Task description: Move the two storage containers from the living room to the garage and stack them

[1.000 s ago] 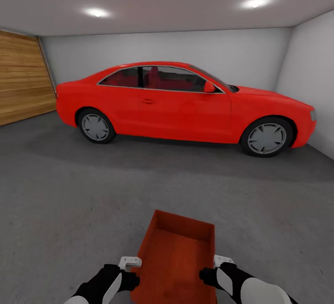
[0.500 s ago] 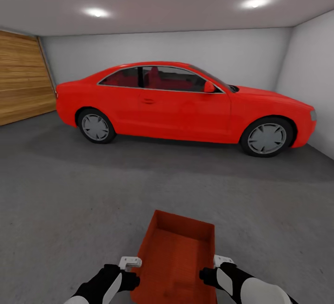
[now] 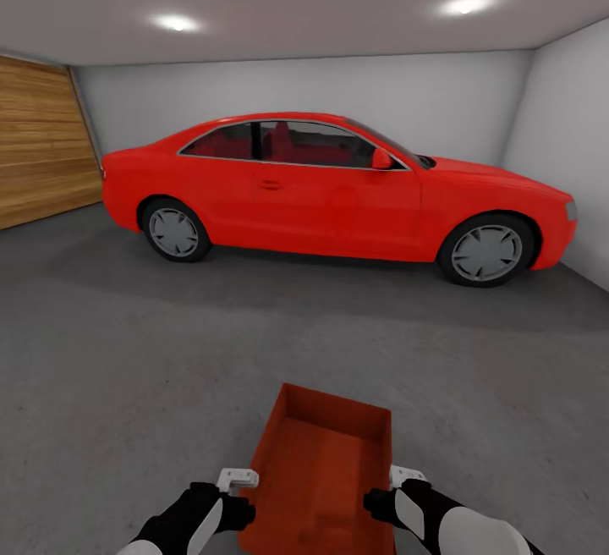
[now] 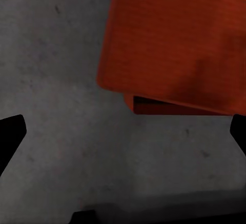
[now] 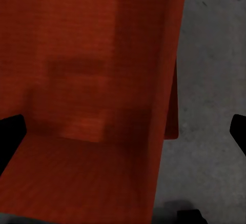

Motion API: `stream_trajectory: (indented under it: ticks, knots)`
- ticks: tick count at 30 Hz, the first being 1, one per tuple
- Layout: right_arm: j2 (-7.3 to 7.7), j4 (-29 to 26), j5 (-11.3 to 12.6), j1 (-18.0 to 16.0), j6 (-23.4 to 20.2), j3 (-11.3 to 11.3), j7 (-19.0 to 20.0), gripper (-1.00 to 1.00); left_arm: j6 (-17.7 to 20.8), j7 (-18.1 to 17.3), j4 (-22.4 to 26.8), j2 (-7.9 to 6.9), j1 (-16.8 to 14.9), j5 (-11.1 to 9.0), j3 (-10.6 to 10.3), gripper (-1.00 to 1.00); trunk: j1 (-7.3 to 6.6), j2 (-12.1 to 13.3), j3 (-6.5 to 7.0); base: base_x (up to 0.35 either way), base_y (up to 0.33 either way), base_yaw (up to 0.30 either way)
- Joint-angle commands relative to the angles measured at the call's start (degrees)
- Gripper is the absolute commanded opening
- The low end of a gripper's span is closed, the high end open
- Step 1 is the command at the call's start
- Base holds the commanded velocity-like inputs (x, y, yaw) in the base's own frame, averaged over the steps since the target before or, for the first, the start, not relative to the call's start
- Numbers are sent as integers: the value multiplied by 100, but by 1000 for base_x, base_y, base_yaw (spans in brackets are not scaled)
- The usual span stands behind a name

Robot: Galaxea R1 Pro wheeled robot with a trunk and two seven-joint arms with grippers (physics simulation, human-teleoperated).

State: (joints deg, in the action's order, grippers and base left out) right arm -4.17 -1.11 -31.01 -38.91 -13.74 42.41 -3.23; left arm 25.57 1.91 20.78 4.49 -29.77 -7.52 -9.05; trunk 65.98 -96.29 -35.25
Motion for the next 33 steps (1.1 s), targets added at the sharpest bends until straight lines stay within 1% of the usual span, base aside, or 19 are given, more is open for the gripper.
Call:
stream_trajectory:
  ticks: [1,11,16,21,33]
  knots:
    - [-4,-12,-55,-2,-32,48,-11,100,27,20,10,-4,-2,-57,-44,100,-1,-3,-6,0,0,0]
    - [-9,-12,-55,-2,-32,48,-11,100,36,36,31,27,-2,-65,-37,100,-1,-3,-6,0,0,0]
    - [-13,-12,-55,-2,-32,48,-9,100,29,31,22,16,-2,-60,-36,100,-1,-3,-6,-22,0,0]
    - [-13,-12,-55,-2,-32,48,-6,100,32,49,22,16,-2,-57,-41,100,-1,-3,-6,-243,0,0]
    - [-13,-12,-55,-2,-32,47,-4,100,32,55,16,18,-2,-57,-44,100,-1,-3,-6,-327,0,0]
